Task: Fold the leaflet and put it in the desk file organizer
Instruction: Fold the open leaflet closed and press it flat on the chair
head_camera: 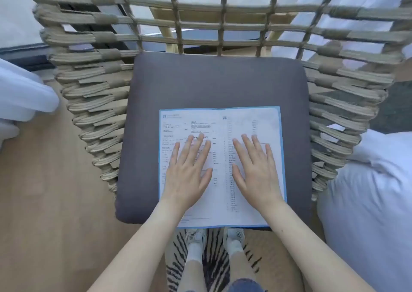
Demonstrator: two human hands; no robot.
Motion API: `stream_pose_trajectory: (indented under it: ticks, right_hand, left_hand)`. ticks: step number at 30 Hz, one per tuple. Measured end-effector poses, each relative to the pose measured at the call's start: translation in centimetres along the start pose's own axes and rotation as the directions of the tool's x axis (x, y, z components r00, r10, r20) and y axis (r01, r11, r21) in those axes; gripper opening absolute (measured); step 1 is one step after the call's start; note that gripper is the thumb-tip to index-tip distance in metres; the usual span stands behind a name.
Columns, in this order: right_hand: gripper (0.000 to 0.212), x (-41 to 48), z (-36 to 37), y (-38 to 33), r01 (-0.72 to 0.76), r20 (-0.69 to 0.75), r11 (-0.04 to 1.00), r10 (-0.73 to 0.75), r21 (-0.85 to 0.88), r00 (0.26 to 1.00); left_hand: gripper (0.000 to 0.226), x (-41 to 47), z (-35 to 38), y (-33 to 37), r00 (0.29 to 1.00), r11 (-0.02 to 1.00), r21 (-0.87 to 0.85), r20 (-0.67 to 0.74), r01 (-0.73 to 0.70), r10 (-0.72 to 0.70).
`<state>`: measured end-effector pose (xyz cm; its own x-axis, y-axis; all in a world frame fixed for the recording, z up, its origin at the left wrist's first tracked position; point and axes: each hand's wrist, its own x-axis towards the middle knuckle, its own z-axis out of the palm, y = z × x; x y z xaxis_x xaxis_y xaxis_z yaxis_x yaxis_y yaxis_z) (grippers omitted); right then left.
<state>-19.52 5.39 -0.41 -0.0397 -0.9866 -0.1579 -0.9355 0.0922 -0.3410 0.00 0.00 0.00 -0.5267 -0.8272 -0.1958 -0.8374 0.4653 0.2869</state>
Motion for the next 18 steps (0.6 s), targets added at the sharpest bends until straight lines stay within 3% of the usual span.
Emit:
stream_pose_trajectory:
  ticks: [8,18]
  right_hand:
    - [0.059,-1.4,4.6,2.2,0.041,0.001,0.989,-0.042,-0.145,0.999]
    - [0.059,1.9,3.5,2.3,0.006,-0.006,0.989,-0.007,-0.15,1.0]
  left_hand:
    - [0.062,-1.0,5.5,-1.8,1.0,0.996,0.085,-0.026,0.0,0.002]
    - [0.062,2.7,3.8,-2.5,0.999,0.995,0.091,-0.014,-0.029,0.03]
